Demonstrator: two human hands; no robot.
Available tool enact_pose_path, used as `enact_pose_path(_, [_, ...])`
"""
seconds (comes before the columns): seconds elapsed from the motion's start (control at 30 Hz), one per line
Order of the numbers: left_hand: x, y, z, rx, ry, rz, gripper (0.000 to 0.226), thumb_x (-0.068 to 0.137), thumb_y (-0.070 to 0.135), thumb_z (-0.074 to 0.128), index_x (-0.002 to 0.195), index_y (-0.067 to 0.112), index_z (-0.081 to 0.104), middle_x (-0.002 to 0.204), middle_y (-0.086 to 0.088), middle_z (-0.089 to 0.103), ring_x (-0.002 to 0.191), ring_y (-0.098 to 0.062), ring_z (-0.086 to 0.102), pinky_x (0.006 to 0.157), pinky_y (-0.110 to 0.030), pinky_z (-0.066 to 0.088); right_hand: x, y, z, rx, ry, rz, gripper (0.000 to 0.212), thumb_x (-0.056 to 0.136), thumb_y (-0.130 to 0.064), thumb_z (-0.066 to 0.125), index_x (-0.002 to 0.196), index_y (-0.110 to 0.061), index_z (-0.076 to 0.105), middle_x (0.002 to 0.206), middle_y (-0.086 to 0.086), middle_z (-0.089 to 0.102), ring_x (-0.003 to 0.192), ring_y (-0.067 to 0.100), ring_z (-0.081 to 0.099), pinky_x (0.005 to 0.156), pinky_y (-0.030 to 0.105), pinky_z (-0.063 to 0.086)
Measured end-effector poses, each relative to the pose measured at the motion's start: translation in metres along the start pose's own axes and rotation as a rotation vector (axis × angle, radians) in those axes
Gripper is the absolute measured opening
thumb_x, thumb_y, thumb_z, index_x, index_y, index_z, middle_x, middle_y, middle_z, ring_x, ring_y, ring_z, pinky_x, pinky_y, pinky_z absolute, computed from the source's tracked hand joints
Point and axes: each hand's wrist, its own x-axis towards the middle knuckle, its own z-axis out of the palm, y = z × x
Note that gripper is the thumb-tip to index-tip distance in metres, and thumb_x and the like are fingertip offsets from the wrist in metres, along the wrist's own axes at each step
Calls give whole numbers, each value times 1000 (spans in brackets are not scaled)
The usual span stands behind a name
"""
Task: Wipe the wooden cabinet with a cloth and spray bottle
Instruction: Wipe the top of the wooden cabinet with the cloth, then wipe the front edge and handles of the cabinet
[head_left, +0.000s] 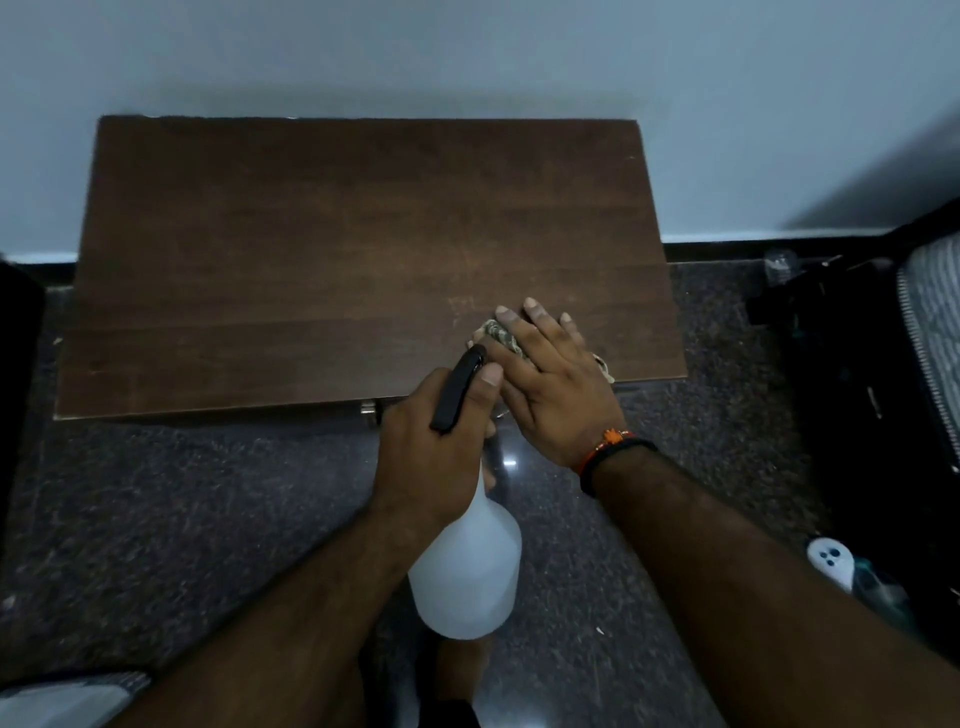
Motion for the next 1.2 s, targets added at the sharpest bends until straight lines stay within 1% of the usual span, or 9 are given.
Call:
enact_pose_path(0.1, [0, 7, 20, 3, -35, -10, 60, 80, 71, 50, 91, 15, 70, 74, -7, 74, 56, -27, 70, 62, -51, 62, -11, 25, -4, -4, 32, 66, 45, 104, -39, 36, 148, -32, 43, 159, 1, 37, 151, 29, 25, 121, 55, 21])
enact_pose_path(0.27, [2, 16, 45, 11, -75, -14, 66, 80, 68, 50, 99, 8, 71, 77, -11, 73, 50, -31, 67, 51, -39, 57, -26, 60, -11, -8, 115, 216, 44, 103, -38, 38, 146, -31, 46, 157, 3, 40, 149, 32, 29, 120, 57, 22])
enact_pose_path(0.47, [3, 17, 58, 39, -81, 18, 65, 83, 69, 50, 98, 9, 70, 77, -10, 74, 54, -33, 68, 58, -50, 60, -30, 63, -8, 1, 210, 494, 45, 102, -37, 39, 146, -30, 45, 158, 6, 38, 149, 35, 25, 120, 58, 21])
enact_pose_path(0.67, [3, 10, 36, 29, -55, 18, 64, 88, 68, 52, 96, 6, 71, 74, -9, 73, 48, -30, 67, 52, -45, 60, -24, 41, 4, 66, 330, 797, 45, 101, -35, 38, 144, -27, 45, 160, 10, 31, 151, 38, 18, 120, 60, 21])
enact_pose_path(0.73, [2, 2, 26, 24, -44, 15, 64, 84, 66, 52, 93, 5, 70, 72, -9, 73, 45, -28, 67, 51, -43, 59, -25, 35, 7, 77, 373, 823, 46, 102, -34, 38, 146, -24, 45, 161, 11, 30, 151, 39, 18, 119, 58, 24])
enact_pose_path(0.87, [-8, -17, 8, 37, -2, 18, 48, 99, 49, 58, 83, 4, 67, 67, -12, 71, 48, -29, 67, 50, -38, 57, -36, 24, 19, 137, 496, 800, 45, 105, -30, 38, 149, -18, 43, 162, 17, 26, 151, 43, 15, 121, 48, 21])
enact_pose_path(0.93, [-19, -27, -3, 20, 20, 21, 45, 101, 46, 59, 82, 7, 67, 71, -15, 72, 53, -33, 68, 53, -44, 59, -44, 14, 29, 219, 545, 802, 48, 106, -29, 38, 152, -15, 37, 164, 19, 18, 151, 44, 12, 123, 47, 19])
enact_pose_path(1.03, [-38, -44, -19, 17, 42, 39, 48, 97, 56, 59, 80, 12, 65, 74, -15, 72, 59, -37, 69, 59, -56, 60, -44, -6, 40, 368, 568, 809, 53, 107, -28, 36, 157, -16, 23, 166, 21, 3, 152, 44, 3, 123, 49, 20])
enact_pose_path(1.2, [-59, -82, -49, 10, 84, 19, 61, 81, 76, 50, 80, 16, 62, 77, -10, 72, 57, -35, 68, 58, -57, 59, -19, -63, 49, 538, 619, 807, 61, 106, -20, 34, 159, -9, 6, 163, 25, -15, 152, 46, -7, 124, 48, 18])
